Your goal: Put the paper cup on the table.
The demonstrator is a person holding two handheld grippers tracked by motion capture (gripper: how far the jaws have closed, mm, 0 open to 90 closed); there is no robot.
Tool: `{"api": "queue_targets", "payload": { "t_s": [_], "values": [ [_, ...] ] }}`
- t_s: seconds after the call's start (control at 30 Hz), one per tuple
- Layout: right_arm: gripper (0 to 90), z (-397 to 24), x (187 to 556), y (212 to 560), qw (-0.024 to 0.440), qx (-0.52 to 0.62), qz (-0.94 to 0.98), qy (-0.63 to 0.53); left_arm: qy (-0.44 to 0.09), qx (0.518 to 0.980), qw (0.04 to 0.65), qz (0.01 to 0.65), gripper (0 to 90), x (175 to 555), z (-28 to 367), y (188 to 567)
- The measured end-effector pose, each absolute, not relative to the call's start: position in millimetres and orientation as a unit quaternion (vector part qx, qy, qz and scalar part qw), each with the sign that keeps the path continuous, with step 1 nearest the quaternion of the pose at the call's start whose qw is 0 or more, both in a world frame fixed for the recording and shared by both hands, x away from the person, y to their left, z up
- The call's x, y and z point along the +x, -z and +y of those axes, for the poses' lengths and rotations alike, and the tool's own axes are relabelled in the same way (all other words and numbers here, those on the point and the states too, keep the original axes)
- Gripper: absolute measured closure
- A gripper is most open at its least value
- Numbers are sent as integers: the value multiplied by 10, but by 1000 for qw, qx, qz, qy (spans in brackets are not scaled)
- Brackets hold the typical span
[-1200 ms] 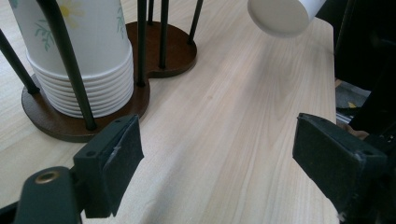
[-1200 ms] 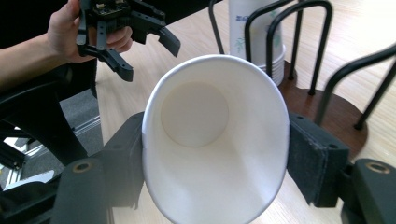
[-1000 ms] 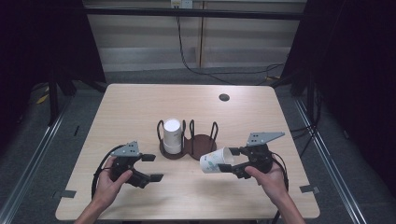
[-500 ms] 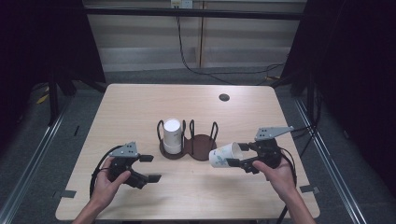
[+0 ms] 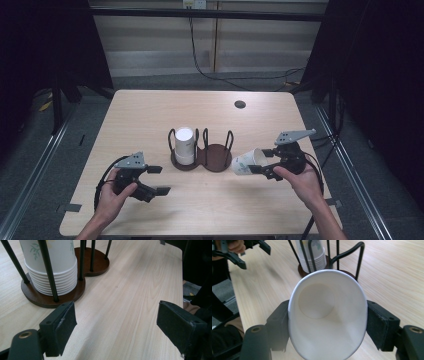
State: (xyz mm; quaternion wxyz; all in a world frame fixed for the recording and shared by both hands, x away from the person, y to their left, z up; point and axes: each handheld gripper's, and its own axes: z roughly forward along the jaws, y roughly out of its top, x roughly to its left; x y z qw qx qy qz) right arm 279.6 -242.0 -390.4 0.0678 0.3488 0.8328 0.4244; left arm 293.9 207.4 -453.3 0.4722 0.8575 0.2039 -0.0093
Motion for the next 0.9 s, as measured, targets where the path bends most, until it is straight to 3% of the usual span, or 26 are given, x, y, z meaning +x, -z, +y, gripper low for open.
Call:
{"api": "queue_targets", "payload": {
  "t_s": [0.9],
  "values": [
    [280, -2342, 3285, 3871, 73, 380, 867, -314, 6, 861, 464, 207, 162, 2937, 2074, 4566]
  ]
}}
